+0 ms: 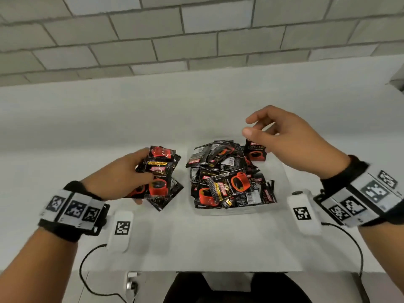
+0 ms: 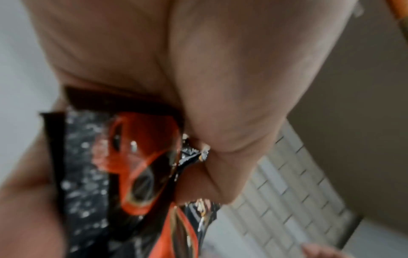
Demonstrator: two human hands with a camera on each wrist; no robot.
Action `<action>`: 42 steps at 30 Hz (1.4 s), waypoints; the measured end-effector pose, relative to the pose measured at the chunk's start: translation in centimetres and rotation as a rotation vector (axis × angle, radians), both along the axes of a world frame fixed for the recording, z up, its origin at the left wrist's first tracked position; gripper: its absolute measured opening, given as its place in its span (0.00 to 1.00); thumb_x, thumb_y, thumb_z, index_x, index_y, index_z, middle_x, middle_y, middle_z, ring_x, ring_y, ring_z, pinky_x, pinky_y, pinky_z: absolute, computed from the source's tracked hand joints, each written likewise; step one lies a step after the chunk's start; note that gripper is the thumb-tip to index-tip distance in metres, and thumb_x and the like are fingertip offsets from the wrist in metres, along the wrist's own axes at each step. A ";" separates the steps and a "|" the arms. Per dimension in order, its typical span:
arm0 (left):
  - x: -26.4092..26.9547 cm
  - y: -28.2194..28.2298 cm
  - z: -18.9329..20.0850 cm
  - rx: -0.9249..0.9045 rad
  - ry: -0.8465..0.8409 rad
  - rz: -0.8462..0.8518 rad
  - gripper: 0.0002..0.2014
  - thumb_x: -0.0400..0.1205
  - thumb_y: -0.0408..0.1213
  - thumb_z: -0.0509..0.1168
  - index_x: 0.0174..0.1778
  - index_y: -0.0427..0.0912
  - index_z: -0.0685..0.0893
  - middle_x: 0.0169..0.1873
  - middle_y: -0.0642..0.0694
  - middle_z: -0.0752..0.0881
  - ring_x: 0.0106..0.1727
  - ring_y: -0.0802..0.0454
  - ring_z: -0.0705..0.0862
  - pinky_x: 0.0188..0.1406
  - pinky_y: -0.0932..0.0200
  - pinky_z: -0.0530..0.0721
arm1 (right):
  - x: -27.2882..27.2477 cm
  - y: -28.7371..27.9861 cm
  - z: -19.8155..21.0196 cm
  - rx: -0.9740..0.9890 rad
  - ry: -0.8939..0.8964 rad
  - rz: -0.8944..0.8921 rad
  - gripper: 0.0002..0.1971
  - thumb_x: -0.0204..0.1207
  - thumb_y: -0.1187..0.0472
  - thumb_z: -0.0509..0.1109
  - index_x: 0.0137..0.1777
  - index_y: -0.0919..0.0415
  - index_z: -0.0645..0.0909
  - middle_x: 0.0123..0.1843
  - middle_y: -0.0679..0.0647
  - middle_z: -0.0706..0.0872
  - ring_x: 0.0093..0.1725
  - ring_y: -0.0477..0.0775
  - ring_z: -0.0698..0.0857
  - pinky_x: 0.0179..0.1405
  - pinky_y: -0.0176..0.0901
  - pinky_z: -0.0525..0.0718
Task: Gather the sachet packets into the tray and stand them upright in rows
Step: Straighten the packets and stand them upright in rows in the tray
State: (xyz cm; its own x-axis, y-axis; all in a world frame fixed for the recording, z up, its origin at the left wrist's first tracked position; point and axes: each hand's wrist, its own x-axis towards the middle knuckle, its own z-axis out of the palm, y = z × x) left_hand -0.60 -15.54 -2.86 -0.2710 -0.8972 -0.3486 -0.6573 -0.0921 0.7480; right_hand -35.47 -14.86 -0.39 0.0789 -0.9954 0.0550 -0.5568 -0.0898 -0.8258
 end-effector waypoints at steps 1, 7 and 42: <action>0.4 0.2 -0.9 0.046 -0.083 -0.029 0.23 0.83 0.29 0.67 0.69 0.59 0.80 0.48 0.51 0.91 0.37 0.45 0.93 0.34 0.41 0.93 | -0.2 -0.1 -0.2 0.004 0.024 -0.008 0.13 0.77 0.42 0.74 0.58 0.43 0.82 0.51 0.43 0.86 0.45 0.49 0.87 0.42 0.43 0.85; -1.7 1.1 -4.5 -0.046 -0.434 -0.243 0.20 0.78 0.43 0.73 0.64 0.53 0.77 0.54 0.50 0.78 0.47 0.53 0.85 0.37 0.63 0.85 | -2.0 -0.1 -1.2 -0.005 0.296 -0.002 0.05 0.75 0.50 0.78 0.48 0.44 0.86 0.45 0.41 0.88 0.40 0.38 0.84 0.38 0.26 0.73; -9.4 0.3 2.2 -0.118 0.684 0.087 0.24 0.75 0.33 0.71 0.69 0.47 0.82 0.62 0.40 0.90 0.63 0.33 0.88 0.66 0.31 0.85 | 1.1 1.6 1.9 -0.020 -0.232 0.139 0.16 0.75 0.46 0.78 0.57 0.52 0.84 0.40 0.57 0.88 0.35 0.59 0.90 0.31 0.53 0.91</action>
State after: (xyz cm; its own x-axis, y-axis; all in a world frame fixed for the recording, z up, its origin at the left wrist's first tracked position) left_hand -10.00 -15.24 -0.69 -0.3204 -0.9470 -0.0246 -0.0292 -0.0160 0.9994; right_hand -34.41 -13.23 1.52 0.1977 -0.9744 0.1073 -0.3345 -0.1700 -0.9269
